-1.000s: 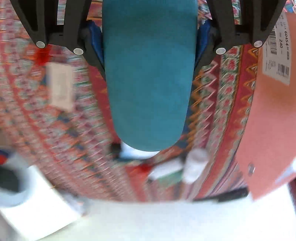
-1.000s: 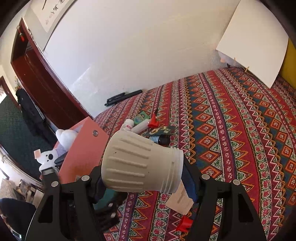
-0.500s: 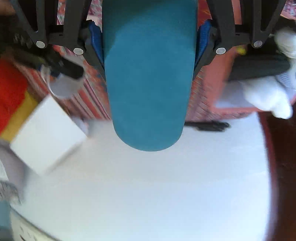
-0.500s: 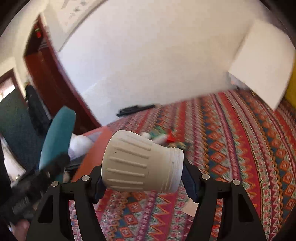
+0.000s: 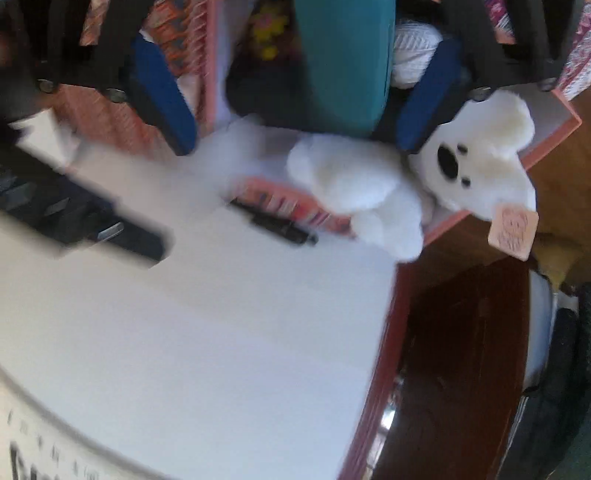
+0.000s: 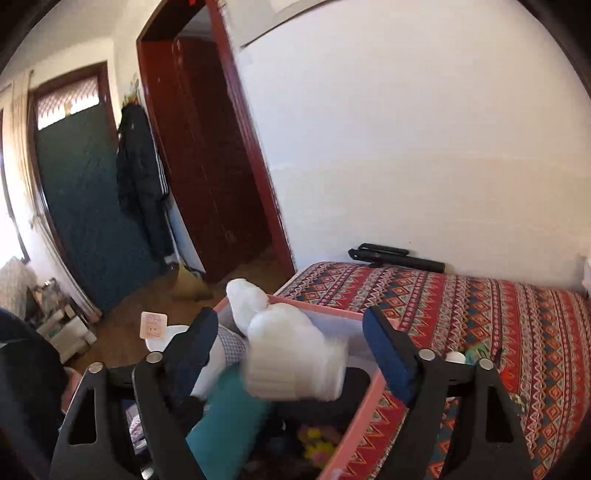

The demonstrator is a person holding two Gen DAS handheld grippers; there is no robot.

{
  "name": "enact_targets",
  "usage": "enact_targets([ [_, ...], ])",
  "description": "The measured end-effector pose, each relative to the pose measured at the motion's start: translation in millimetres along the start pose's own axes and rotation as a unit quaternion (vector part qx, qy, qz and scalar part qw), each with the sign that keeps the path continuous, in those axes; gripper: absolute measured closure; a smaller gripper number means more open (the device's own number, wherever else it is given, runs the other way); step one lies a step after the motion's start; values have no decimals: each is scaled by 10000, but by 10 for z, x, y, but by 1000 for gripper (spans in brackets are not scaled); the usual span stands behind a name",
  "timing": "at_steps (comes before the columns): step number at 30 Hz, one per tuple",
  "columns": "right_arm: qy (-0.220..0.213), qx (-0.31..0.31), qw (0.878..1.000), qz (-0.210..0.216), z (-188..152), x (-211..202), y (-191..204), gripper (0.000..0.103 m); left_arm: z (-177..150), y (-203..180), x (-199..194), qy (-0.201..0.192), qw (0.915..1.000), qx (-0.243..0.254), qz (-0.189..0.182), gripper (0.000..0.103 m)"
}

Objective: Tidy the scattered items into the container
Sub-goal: 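Release the teal case and white cup into the pink box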

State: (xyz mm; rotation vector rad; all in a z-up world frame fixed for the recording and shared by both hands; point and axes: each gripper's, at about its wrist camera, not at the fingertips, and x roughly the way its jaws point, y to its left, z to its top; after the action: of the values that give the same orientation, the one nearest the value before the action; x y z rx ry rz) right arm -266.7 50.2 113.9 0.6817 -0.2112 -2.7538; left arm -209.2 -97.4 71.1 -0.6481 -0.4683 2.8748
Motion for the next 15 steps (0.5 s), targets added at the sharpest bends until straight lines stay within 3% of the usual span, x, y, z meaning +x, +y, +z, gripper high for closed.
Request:
enact_targets([
  [3,-80,-94,9999,-101,-55,-60,16,15,50,43,-119,-196,9998,-18,5,5],
  [7,-60,-37,9991,-421,-224,-333,-205,14,27,-7,-136,-135,9997,-94,-186,4],
  [12,-26,563,9942,-918,-483,-885,-953,11,-179,-659,-119,68,9977,312,-591,4],
  [15,7,1002,9854,-1379,-753,-1226,-1506,8,-441,-1153,3,473,9926,663,-903,4],
])
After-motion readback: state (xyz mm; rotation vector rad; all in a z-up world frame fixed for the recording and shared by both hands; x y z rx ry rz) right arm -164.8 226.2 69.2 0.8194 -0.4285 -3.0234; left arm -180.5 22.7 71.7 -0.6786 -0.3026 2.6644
